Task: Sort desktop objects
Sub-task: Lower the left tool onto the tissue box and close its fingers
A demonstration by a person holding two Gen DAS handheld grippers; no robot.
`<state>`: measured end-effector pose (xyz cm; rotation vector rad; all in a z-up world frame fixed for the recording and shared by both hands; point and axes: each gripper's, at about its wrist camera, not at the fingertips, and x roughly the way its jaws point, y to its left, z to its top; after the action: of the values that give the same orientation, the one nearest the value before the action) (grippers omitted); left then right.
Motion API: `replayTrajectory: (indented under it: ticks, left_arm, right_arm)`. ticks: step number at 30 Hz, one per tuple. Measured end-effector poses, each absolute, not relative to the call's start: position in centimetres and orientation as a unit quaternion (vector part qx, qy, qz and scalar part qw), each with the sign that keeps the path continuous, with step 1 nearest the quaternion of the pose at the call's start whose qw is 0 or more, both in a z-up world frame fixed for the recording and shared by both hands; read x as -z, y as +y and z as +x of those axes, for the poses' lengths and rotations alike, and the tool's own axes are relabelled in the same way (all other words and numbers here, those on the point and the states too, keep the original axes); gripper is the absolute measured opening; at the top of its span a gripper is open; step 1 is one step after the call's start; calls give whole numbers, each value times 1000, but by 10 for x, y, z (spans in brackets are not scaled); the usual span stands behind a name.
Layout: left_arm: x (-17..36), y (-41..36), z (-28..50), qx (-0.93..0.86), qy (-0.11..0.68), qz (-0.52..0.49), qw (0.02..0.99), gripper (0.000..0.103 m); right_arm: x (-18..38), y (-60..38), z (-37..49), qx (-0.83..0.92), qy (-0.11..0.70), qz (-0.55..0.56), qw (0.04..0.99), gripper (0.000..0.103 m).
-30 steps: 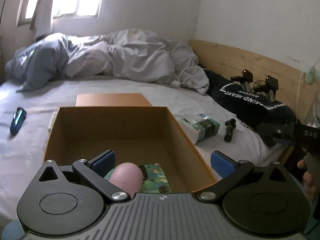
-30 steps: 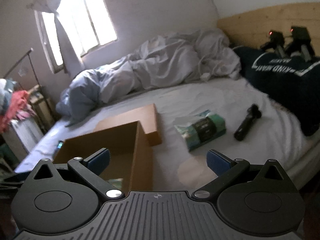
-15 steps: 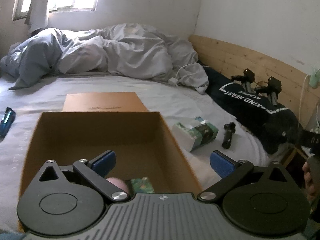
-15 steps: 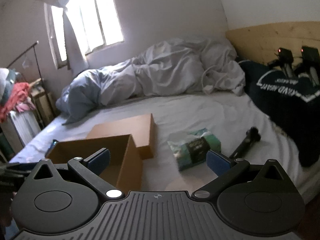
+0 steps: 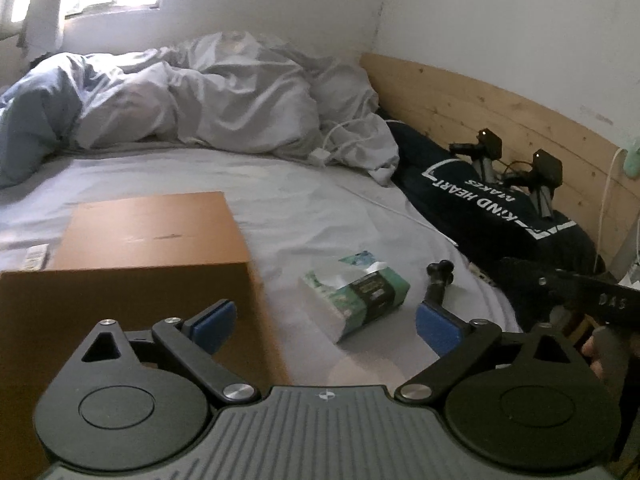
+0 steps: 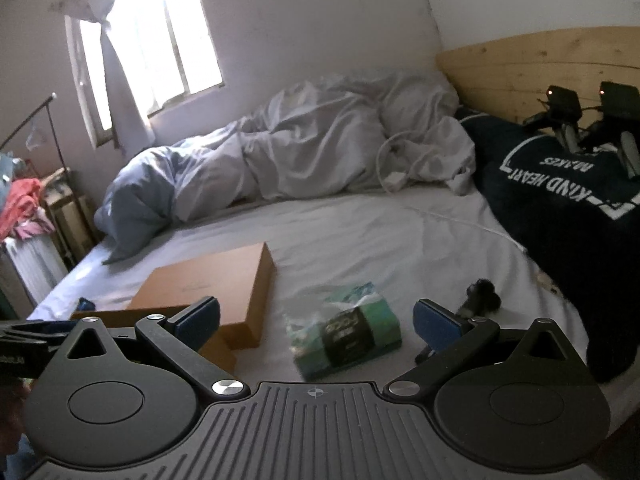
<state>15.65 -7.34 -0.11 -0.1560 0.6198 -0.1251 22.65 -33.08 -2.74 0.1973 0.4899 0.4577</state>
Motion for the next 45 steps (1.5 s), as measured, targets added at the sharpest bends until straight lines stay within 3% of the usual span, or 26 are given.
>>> replayTrajectory:
  ticks: [17, 22, 24, 34, 37, 41, 45]
  left_arm:
    - [63, -137, 269, 34, 373, -75, 924, 100]
    - [89, -146, 294, 23, 399, -80, 913, 93]
    - [98, -144, 301, 15, 411, -92, 907, 83]
    - [113, -139, 312, 1, 416, -102, 904, 75]
    - [114, -139, 314, 0, 412, -103, 905, 74]
    - [113, -139, 315, -12, 408, -107, 907, 63]
    - [112, -133, 312, -28, 405, -118, 906, 62]
  right_arm:
    - [92, -331, 335, -273, 310, 111, 904, 102]
    - [114, -328, 364, -292, 332, 114, 890, 89]
    - [123, -327, 376, -299, 341, 115, 884, 84]
    - [157, -333, 419, -314, 377, 134, 861, 49]
    - [164, -331, 423, -315, 386, 131, 857, 44]
    - [168, -329, 421, -315, 392, 128, 855, 37]
    - [170, -328, 420, -314, 393, 123, 855, 35]
